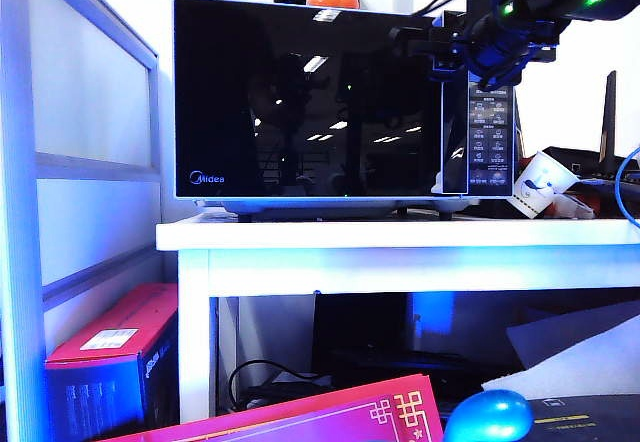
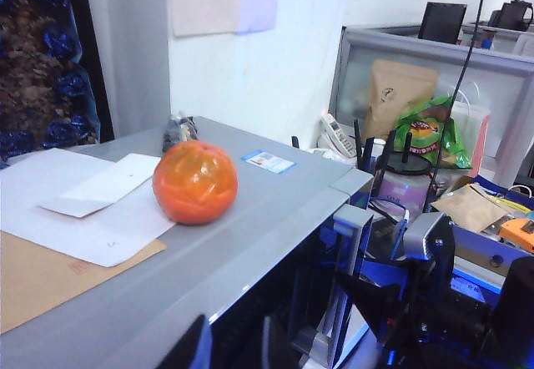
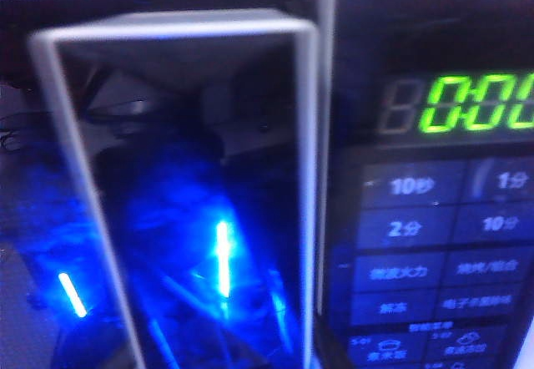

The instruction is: Open the microwave door, place the orange inside the microwave, then close the microwave door.

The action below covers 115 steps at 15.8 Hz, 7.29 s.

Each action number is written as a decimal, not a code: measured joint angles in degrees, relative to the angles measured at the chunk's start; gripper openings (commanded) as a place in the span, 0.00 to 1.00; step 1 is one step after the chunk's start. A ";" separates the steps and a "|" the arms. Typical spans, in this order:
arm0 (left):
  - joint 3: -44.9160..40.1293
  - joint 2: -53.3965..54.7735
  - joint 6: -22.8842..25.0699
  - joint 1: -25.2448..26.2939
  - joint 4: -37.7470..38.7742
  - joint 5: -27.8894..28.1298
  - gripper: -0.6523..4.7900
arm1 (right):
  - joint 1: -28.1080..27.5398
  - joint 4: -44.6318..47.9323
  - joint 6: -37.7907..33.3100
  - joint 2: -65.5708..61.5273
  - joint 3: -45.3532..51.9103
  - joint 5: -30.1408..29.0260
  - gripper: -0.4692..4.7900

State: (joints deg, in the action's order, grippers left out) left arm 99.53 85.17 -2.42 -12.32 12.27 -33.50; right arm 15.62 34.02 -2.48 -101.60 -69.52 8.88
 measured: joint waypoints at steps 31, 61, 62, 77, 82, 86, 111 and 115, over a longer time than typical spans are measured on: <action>0.00 0.02 0.20 -0.04 1.05 1.20 0.29 | 0.50 -12.81 1.36 12.85 -0.37 -12.07 0.98; 2.93 13.49 -1.05 -4.59 2.34 17.59 0.29 | 0.39 -13.33 0.83 16.92 -3.06 -25.03 0.98; 2.93 13.57 -1.05 -4.81 3.06 17.49 0.29 | 0.72 -13.16 0.92 17.33 -3.13 -21.24 0.97; 2.93 13.57 -1.07 -4.63 2.97 16.87 0.29 | -5.75 -24.41 4.02 17.03 -3.34 -11.21 0.97; 2.93 13.57 -1.07 -4.63 2.97 15.72 0.29 | -13.22 -21.88 4.02 16.65 -3.34 -12.52 0.97; 2.93 13.57 -1.07 -4.63 2.71 15.69 0.29 | -13.03 -17.35 4.02 11.87 -3.41 -13.70 0.96; 2.93 13.55 -1.07 -4.63 2.58 15.58 0.29 | -13.11 -24.28 8.55 10.58 -9.18 -16.41 0.96; 2.93 13.55 -1.07 -4.61 2.60 15.56 0.29 | -13.14 -23.23 8.52 8.24 -9.16 -20.65 0.96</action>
State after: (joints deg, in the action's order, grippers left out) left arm 102.45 98.72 -3.49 -16.93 14.87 -17.93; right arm 2.48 10.79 6.04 -93.36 -78.67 -11.77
